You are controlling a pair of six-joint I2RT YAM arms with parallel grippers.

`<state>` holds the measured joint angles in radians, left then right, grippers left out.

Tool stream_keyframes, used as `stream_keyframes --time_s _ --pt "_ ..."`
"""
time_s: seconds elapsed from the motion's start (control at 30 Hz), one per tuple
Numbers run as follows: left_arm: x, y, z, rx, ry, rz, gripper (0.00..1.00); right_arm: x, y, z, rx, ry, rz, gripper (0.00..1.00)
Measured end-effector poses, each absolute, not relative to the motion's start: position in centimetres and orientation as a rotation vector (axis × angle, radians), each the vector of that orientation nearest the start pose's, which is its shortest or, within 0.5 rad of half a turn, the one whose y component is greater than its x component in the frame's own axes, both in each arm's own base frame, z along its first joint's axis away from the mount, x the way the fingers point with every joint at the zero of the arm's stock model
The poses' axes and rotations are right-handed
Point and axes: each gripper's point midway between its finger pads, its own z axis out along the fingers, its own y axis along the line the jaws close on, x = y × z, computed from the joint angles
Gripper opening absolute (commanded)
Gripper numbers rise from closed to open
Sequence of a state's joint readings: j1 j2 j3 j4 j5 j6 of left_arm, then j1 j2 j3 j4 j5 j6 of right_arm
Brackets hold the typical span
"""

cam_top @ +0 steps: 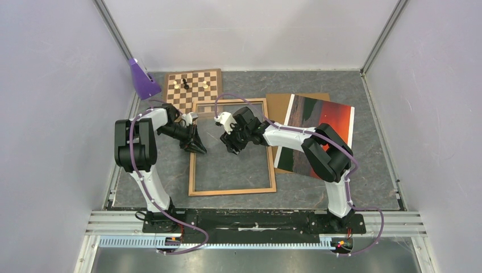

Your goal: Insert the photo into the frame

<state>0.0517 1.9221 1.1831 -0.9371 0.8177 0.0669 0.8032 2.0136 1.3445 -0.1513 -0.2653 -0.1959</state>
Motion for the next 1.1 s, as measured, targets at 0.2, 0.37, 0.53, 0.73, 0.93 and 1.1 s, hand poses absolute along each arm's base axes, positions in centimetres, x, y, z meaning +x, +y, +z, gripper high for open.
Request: stream_keyframes --time_s 0.2,0.37,0.53,0.73,0.93,1.1 --pt "27.4 -11.0 4.8 -0.047 2.951 -1.246 0.38 32.0 38.6 4.0 -1.279 2.077 0.597 0.56" --pt "27.0 -10.7 4.8 -0.051 2.974 -1.219 0.47 32.0 38.6 4.0 -1.279 2.076 0.596 0.56" --pt "26.8 -10.5 5.4 -0.042 2.981 -1.183 0.52 32.0 38.6 4.0 -1.278 2.076 0.596 0.56" --pt "26.4 -10.0 5.9 -0.034 3.0 -1.126 0.55 32.0 38.6 3.9 -1.277 2.074 0.596 0.56" --pt "26.4 -9.4 6.8 -0.014 3.001 -1.05 0.56 32.0 38.6 3.8 -1.276 2.072 0.597 0.56" --pt "26.5 -8.9 7.3 -0.001 3.001 -0.995 0.56 32.0 38.6 3.8 -1.274 2.071 0.594 0.56"
